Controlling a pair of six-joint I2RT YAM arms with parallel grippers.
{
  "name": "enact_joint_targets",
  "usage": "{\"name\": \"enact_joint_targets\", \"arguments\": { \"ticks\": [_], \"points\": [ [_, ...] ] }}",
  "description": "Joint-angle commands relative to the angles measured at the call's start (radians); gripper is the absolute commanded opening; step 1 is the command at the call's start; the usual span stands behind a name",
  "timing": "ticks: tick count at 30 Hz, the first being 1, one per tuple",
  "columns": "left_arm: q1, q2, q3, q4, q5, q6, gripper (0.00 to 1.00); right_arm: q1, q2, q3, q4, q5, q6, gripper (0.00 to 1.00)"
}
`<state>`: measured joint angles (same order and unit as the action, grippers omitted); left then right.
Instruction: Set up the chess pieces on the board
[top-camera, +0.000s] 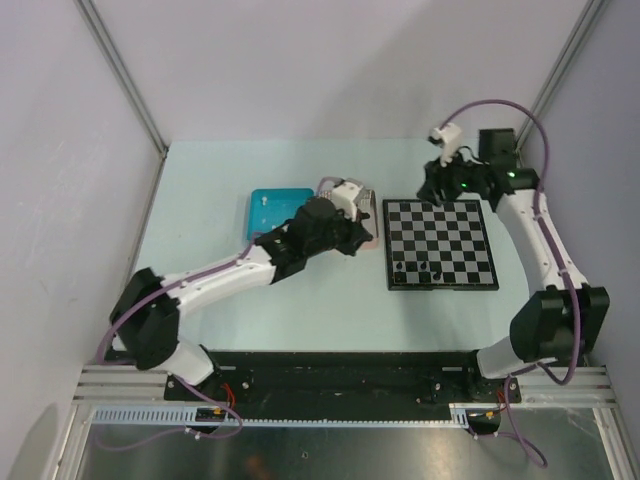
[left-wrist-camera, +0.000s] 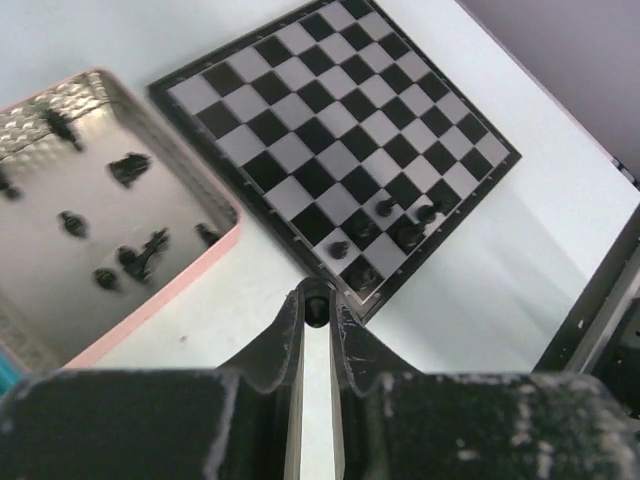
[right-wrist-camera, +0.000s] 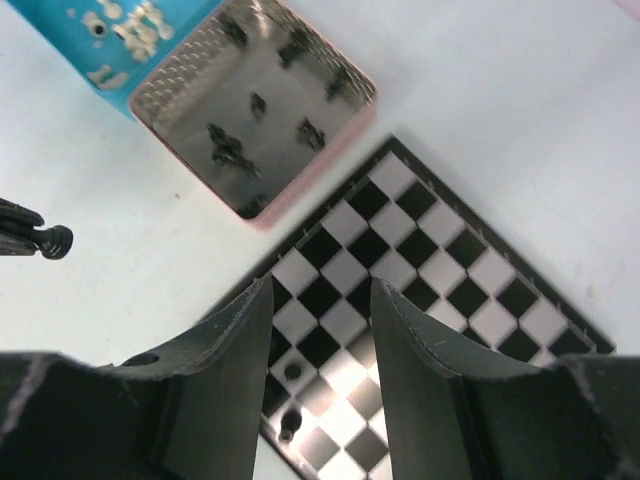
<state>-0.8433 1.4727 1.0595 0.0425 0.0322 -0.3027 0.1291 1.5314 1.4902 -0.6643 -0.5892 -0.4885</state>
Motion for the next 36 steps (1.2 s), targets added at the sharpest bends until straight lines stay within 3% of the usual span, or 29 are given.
{"name": "enact_joint_targets", "arguments": {
  "ticks": [1,3,11,26,36],
  "points": [
    [-0.069,0.133,0.147,0.001,-0.023,0.069,0.00,-0.121,-0.094,-0.116,-0.017,-0.096,0.037,0.49],
    [-0.094,0.185,0.193,-0.013,-0.017,0.077,0.00,-0.208,-0.115,-0.165,0.003,-0.159,0.053,0.49],
    [-0.129,0.429,0.441,-0.145,-0.031,0.112,0.01,-0.273,-0.135,-0.206,0.006,-0.182,0.038,0.49],
    [-0.232,0.593,0.700,-0.243,0.021,0.165,0.02,-0.356,-0.152,-0.219,0.005,-0.187,0.022,0.49],
    [-0.284,0.808,0.964,-0.282,0.058,0.180,0.02,-0.417,-0.180,-0.219,0.012,-0.166,0.028,0.50]
  ]
}}
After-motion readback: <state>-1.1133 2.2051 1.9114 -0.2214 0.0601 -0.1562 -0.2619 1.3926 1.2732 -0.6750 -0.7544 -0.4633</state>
